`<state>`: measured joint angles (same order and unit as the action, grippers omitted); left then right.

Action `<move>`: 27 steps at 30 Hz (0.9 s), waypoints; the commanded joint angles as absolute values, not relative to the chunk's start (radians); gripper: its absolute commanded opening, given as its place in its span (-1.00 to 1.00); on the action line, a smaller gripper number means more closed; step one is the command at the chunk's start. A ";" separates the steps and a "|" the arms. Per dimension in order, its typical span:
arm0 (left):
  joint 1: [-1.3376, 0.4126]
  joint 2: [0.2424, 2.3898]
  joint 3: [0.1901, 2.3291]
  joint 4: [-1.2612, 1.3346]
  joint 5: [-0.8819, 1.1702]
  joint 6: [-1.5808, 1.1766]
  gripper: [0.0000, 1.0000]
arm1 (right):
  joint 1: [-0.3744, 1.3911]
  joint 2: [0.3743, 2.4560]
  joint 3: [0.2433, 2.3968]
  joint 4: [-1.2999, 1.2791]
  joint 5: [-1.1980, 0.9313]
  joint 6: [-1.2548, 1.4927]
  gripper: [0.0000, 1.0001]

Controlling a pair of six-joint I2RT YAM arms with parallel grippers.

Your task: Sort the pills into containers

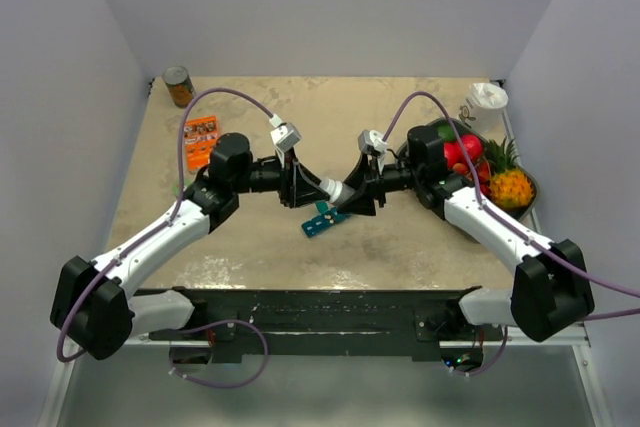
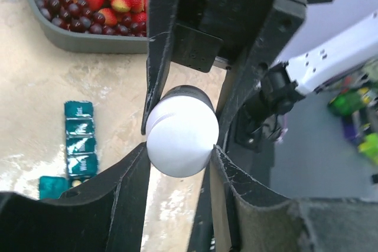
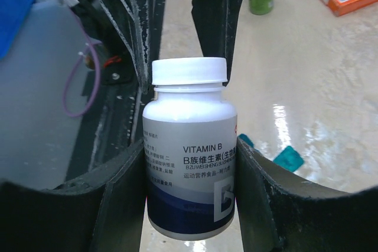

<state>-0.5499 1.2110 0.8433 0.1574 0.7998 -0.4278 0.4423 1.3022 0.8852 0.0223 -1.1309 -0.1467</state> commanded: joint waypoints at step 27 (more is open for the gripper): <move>-0.515 0.914 0.661 0.330 0.543 -0.885 0.95 | 0.459 1.275 0.973 -0.107 -1.058 -0.406 -1.00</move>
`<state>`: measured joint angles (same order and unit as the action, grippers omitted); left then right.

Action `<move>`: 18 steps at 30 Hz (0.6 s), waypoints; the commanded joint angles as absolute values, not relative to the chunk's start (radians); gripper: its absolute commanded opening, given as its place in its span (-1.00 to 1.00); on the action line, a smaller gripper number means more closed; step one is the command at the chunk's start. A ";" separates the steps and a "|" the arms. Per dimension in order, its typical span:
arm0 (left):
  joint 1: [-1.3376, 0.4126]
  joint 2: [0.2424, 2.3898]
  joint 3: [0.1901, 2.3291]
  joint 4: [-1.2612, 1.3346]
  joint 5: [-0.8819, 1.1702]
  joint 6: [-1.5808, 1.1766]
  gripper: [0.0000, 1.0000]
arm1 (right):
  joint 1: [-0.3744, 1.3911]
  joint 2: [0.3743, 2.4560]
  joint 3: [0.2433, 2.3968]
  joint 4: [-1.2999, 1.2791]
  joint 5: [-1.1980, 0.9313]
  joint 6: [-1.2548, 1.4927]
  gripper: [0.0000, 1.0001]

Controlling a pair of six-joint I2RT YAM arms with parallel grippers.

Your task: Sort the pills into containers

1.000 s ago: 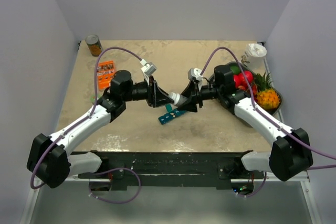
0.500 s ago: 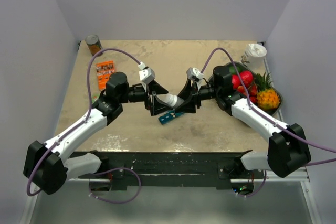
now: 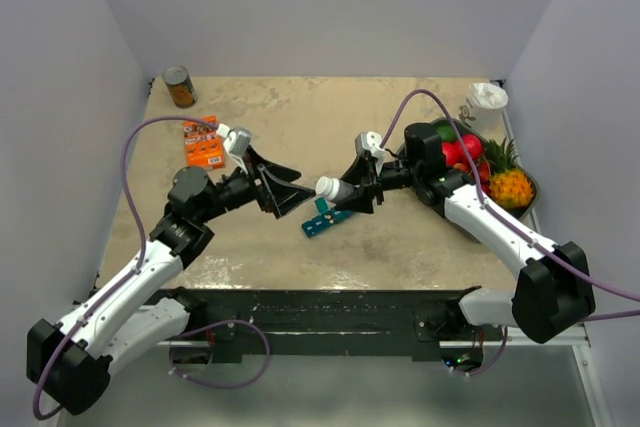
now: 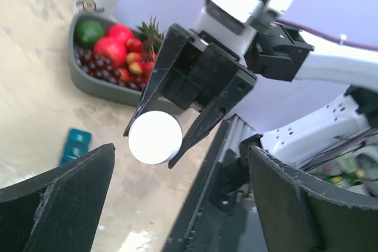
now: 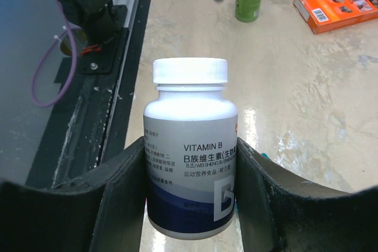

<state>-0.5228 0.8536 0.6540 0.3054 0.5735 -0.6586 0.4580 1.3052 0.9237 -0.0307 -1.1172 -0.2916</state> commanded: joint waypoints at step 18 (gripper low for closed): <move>-0.531 0.992 0.692 0.253 0.416 -1.144 0.99 | 0.463 1.282 0.983 -0.181 -0.986 -0.526 -1.00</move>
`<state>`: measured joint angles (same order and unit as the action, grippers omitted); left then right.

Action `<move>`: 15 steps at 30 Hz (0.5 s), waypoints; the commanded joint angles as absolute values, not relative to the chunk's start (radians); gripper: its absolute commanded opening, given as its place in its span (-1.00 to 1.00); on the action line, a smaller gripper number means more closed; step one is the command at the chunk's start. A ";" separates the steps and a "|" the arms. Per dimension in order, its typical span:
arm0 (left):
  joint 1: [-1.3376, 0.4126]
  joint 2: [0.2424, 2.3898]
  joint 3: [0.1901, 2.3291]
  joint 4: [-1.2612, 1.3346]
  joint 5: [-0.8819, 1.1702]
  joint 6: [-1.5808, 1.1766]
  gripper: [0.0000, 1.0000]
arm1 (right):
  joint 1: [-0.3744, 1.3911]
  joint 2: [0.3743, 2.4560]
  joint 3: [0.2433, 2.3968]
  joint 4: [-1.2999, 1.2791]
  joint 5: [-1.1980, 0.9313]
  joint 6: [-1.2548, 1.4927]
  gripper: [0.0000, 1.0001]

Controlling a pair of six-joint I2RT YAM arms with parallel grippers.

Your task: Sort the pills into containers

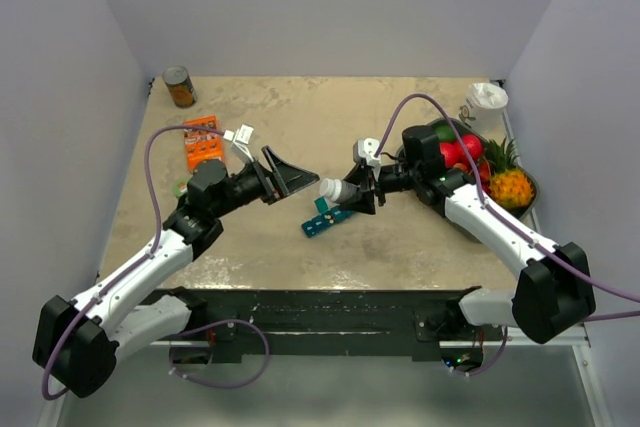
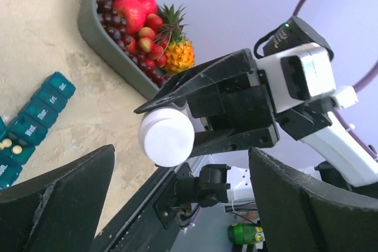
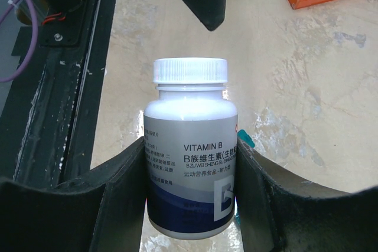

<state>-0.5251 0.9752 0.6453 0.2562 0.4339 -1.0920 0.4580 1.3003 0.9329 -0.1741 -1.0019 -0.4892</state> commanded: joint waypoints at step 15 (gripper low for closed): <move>-0.589 1.115 0.765 0.233 0.414 -1.086 0.90 | 0.468 1.281 0.985 -0.186 -0.986 -0.531 -1.00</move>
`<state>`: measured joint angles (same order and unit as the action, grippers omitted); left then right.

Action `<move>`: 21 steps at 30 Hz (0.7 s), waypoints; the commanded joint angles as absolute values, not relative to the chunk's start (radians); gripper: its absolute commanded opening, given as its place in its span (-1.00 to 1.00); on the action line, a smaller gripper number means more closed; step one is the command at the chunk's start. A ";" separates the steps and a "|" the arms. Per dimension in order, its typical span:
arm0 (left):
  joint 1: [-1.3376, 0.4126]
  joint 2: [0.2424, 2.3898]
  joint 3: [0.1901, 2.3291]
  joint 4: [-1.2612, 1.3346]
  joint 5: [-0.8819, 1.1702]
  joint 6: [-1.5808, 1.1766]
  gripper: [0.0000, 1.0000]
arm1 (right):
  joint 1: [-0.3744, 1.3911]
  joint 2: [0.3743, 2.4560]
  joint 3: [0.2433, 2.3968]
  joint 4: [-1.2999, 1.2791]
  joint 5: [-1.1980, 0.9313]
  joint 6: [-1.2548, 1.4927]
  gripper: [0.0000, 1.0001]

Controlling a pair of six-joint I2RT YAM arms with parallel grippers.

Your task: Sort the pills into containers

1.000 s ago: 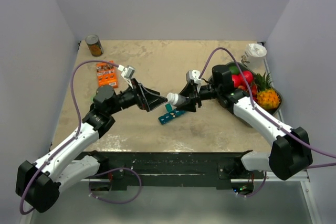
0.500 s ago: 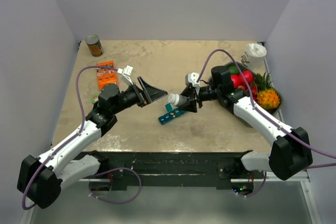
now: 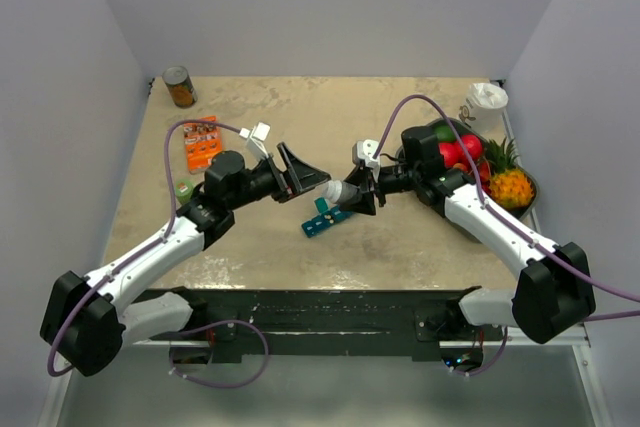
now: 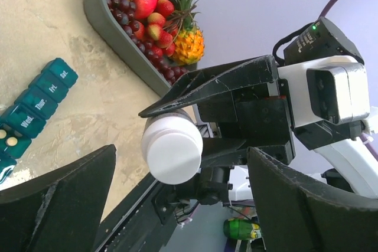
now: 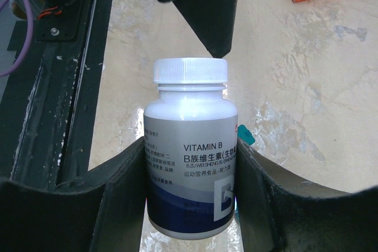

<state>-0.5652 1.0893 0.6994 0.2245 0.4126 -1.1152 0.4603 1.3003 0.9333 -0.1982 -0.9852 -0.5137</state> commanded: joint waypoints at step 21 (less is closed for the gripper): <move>-0.618 1.198 0.802 0.222 0.505 -0.977 0.15 | 0.468 1.281 0.985 -0.183 -0.991 -0.526 -1.00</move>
